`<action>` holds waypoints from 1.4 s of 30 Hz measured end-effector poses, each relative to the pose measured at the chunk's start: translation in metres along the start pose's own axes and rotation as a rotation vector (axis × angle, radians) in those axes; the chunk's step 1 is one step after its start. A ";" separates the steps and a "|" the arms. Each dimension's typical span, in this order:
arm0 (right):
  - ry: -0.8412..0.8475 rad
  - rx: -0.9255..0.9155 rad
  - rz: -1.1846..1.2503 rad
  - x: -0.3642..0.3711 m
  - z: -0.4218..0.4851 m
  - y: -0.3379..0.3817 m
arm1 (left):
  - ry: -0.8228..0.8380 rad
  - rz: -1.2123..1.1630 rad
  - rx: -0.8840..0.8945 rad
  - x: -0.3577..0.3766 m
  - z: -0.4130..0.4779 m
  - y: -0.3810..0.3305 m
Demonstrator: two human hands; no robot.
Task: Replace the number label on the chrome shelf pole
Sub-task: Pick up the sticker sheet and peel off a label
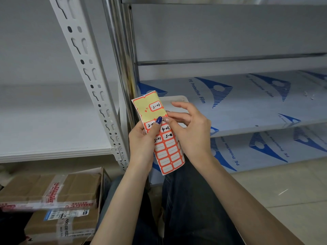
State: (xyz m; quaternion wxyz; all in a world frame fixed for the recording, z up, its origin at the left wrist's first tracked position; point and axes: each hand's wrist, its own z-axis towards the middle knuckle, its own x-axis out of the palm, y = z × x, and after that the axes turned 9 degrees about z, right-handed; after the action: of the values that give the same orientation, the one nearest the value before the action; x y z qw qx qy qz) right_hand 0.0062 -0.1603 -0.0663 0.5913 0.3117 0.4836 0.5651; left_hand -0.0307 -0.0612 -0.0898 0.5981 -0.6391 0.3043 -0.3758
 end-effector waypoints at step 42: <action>0.024 0.148 0.122 -0.010 0.004 0.000 | 0.103 0.028 -0.026 -0.002 0.000 0.000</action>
State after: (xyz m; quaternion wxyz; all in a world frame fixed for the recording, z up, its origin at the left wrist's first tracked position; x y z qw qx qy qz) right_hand 0.0109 -0.1691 -0.0631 0.5251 0.3767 0.5112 0.5666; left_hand -0.0313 -0.0598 -0.0902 0.5785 -0.6224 0.3484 -0.3957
